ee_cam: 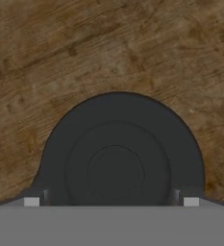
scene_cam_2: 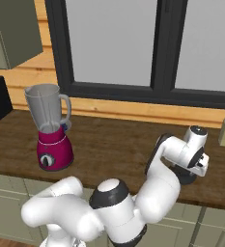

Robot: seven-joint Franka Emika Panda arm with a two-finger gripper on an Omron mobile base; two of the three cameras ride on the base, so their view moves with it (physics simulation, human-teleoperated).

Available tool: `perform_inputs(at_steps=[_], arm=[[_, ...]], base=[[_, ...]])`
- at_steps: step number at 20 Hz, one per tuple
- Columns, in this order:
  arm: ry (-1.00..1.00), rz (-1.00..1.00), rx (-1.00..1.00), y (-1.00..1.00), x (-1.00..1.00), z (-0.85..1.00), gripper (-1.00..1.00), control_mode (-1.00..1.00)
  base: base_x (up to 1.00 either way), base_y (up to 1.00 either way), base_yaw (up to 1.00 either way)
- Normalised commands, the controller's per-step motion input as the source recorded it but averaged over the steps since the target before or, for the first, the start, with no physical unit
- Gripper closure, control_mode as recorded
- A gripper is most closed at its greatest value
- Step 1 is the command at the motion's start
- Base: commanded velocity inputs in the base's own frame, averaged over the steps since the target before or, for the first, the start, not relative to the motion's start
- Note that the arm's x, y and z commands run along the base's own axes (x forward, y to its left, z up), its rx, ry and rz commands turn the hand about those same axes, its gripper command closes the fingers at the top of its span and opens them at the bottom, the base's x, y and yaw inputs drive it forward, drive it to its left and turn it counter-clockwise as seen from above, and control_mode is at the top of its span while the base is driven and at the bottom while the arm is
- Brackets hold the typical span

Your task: Close the lid blender by securely placing the lid on top.

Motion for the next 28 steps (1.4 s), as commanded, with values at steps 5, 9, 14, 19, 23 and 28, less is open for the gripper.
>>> perform_inputs(at_steps=[5,9,14,19,23,28], arm=[[0.00,0.00,0.00,0.00,0.12,-0.18,-1.00,-1.00],[0.00,0.00,0.00,0.00,0.09,-0.22,-1.00,-1.00],[0.02,0.00,0.00,0.00,0.02,-0.32,1.00,-1.00],[0.07,0.00,0.00,0.00,0.00,-0.44,1.00,-1.00],[0.08,0.00,0.00,0.00,-0.07,-0.39,1.00,-1.00],[0.06,0.01,0.00,0.01,-0.08,-0.35,1.00,-1.00]], base=[[0.00,0.00,0.00],[0.00,0.00,0.00],[0.00,0.00,0.00],[0.00,0.00,0.00],[0.00,0.00,0.00],[0.00,0.00,0.00]])
